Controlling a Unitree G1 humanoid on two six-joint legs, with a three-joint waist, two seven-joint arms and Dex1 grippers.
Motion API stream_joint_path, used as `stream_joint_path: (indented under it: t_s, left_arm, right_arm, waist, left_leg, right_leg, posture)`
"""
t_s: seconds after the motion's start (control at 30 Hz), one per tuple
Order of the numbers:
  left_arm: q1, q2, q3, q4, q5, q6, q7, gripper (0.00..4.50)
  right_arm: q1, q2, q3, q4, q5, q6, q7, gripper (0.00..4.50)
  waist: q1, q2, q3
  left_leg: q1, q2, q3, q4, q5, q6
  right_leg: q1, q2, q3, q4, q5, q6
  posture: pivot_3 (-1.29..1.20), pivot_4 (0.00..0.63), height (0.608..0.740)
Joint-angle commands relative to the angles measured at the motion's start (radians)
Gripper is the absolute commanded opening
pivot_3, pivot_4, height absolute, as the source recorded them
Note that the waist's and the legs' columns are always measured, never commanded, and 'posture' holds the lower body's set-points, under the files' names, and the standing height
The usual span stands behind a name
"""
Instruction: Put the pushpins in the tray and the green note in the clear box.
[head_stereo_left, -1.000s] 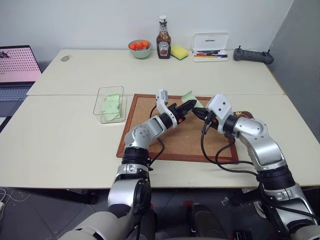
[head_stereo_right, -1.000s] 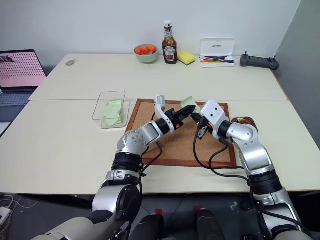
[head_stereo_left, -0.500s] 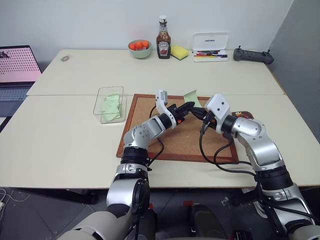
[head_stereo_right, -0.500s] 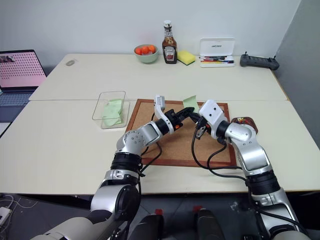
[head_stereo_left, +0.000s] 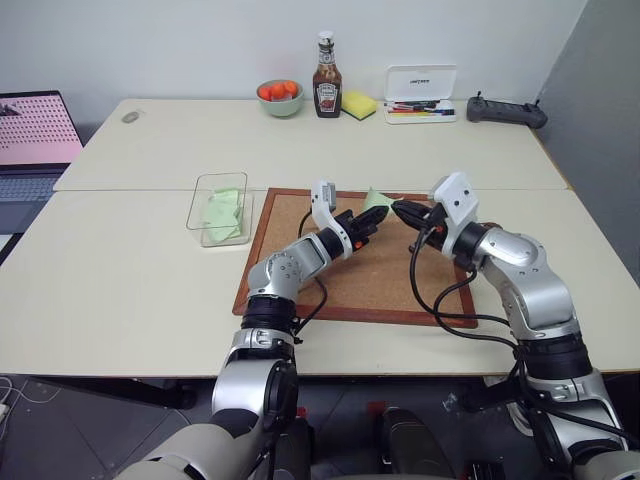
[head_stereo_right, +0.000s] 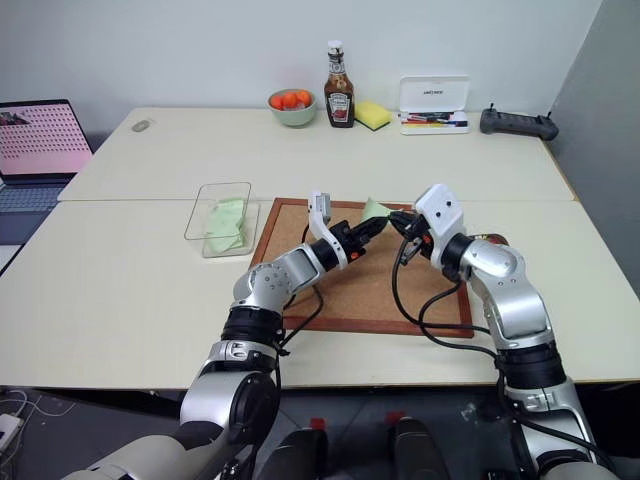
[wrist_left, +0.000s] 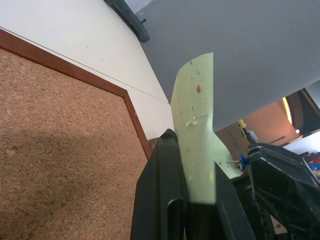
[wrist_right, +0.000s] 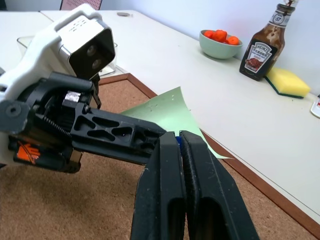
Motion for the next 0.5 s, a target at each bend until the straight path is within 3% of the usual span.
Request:
stream_joint_path:
  t_s: [0.03, 0.3, 0.5]
  left_arm:
    - [0.009, 0.005, -0.009, -0.025, 0.008, -0.012, 0.001, 0.02]
    - [0.024, 0.013, -0.02, -0.039, 0.016, -0.012, 0.0, 0.02]
    - [0.059, 0.052, -0.075, -0.14, 0.045, -0.003, -0.022, 0.02]
  right_arm:
    - [-0.013, 0.005, -0.047, -0.058, 0.036, 0.018, -0.026, 0.0]
    - [0.006, -0.011, -0.081, -0.081, 0.062, 0.048, -0.051, 0.0]
    - [0.087, -0.122, -0.143, -0.069, 0.008, 0.066, -0.08, 0.0]
  waist:
    - [0.0, 0.0, 0.0]
    - [0.0, 0.0, 0.0]
    - [0.002, 0.0, 0.0]
  left_leg:
    - [0.0, 0.0, 0.0, 0.0, 0.0, 0.0]
    - [0.0, 0.0, 0.0, 0.0, 0.0, 0.0]
    - [0.0, 0.0, 0.0, 0.0, 0.0, 0.0]
  right_leg:
    - [0.0, 0.0, 0.0, 0.0, 0.0, 0.0]
    - [0.0, 0.0, 0.0, 0.0, 0.0, 0.0]
    - [0.0, 0.0, 0.0, 0.0, 0.0, 0.0]
  posture:
    - [0.0, 0.15, 0.74]
    - [0.0, 0.15, 0.74]
    - [0.0, 0.15, 0.74]
